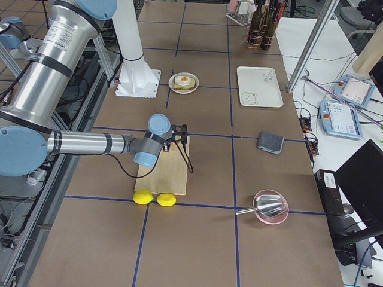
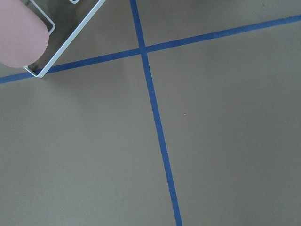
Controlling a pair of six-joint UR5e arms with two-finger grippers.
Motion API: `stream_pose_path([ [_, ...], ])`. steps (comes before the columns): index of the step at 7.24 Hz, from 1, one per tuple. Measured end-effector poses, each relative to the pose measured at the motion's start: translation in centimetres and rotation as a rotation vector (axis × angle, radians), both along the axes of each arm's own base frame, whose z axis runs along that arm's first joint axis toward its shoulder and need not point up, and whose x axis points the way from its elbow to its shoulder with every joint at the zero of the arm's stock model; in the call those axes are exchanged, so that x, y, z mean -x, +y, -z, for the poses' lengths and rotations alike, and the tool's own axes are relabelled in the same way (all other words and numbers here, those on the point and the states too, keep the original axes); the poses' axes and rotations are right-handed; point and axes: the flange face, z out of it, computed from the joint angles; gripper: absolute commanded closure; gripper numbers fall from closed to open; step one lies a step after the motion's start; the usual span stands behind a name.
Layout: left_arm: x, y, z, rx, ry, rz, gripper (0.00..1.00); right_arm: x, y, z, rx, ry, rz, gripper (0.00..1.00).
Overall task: Make sandwich and place on tray
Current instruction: 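Grasp the bread slice edge with the right gripper and lift it, then carry the bread slice with the right gripper over the egg plate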
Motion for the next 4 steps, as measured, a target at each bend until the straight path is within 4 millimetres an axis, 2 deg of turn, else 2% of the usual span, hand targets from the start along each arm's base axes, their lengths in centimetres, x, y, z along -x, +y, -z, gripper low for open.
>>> stream_pose_path([
  [4,0.0,0.0,0.0,0.001,0.0,0.0,0.0,1.5,-5.3,6.5,-0.066,-0.148,0.023,1.0],
])
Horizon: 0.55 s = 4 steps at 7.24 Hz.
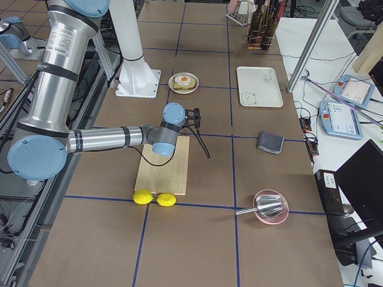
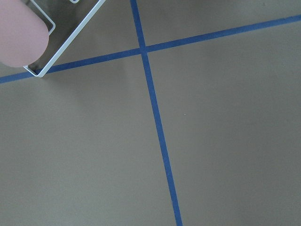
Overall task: Make sandwich and place on tray
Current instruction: 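Carry the bread slice with the right gripper over the egg plate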
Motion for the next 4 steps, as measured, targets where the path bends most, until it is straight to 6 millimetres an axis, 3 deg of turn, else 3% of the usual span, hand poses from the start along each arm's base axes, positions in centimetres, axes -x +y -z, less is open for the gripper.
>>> stream_pose_path([
  [2,0.0,0.0,0.0,0.0,0.0,0.0,0.0,2.5,-3.3,4.8,-0.003,-0.049,-0.009,1.0],
  [4,0.0,0.0,0.0,0.0,0.001,0.0,0.0,5.6,-6.5,11.0,0.018,-0.098,-0.016,1.0],
])
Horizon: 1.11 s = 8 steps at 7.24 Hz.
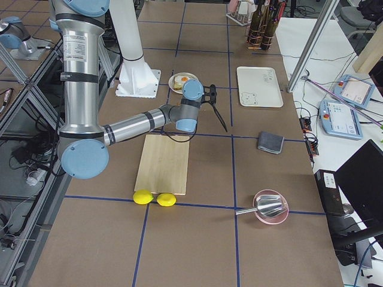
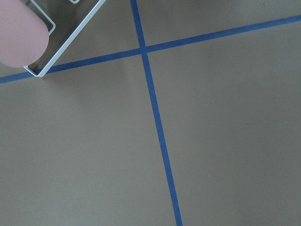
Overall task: Make sandwich and place on tray
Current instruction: 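Carry the bread slice with the right gripper over the egg plate, then lower the bread onto the egg and open the right gripper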
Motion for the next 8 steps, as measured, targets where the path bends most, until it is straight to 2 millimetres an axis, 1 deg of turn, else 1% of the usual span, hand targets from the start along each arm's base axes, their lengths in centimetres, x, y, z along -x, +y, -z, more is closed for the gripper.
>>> stream_pose_path([
  [1,0.0,0.0,0.0,0.001,0.0,0.0,0.0,2.1,-0.9,3.3,0.013,-0.022,0.004,1.0],
  [2,0.0,0.0,0.0,0.001,0.0,0.0,0.0,5.0,-1.2,6.7,0.016,-0.042,0.011,1.0],
  [3,0.0,0.0,0.0,0.002,0.0,0.0,0.0,8.2,-1.0,9.9,0.02,-0.055,0.016,1.0],
  [4,0.0,0.0,-0.1,0.003,0.0,0.0,0.0,11.6,-0.2,13.0,0.027,-0.061,0.017,1.0],
  [5,0.0,0.1,-0.1,0.004,0.0,0.0,0.0,15.1,1.3,15.4,0.027,-0.064,0.014,1.0],
  [6,0.0,0.1,-0.2,0.006,-0.001,0.0,0.0,18.5,3.5,16.6,0.024,-0.061,0.011,1.0],
  [7,0.0,0.1,-0.2,0.006,-0.001,0.0,0.0,21.3,5.6,16.6,0.023,-0.051,0.007,1.0],
  [8,0.0,0.1,-0.2,0.007,-0.001,0.0,0.0,23.0,6.7,16.2,0.022,-0.037,0.001,1.0],
])
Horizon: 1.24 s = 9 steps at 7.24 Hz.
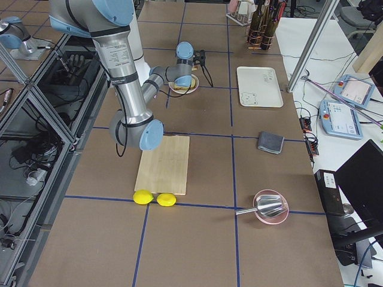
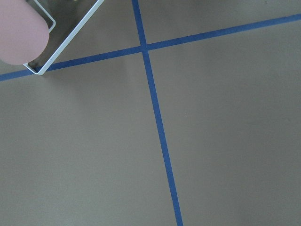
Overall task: Make sandwich and place on tray
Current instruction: 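Lower the bread onto the egg and open the right gripper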
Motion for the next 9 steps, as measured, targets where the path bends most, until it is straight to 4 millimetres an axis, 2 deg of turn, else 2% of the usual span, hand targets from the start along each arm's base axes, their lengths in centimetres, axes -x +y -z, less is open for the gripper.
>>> stream_pose_path([
  [5,0.0,0.0,0.1,-0.001,0.001,0.0,0.0,3.5,-0.1,-4.2,0.024,0.094,-0.007,1.0],
  [6,0.0,0.0,0.1,-0.002,0.001,0.0,0.0,4.1,-0.2,-5.2,0.03,0.115,-0.013,0.58],
  [7,0.0,0.0,0.1,-0.002,0.001,0.0,0.0,4.5,-0.3,-6.0,0.035,0.13,-0.018,0.01],
  [9,0.0,0.0,0.1,-0.003,0.001,0.0,0.0,4.2,-1.0,-6.8,0.042,0.15,-0.035,0.0],
])
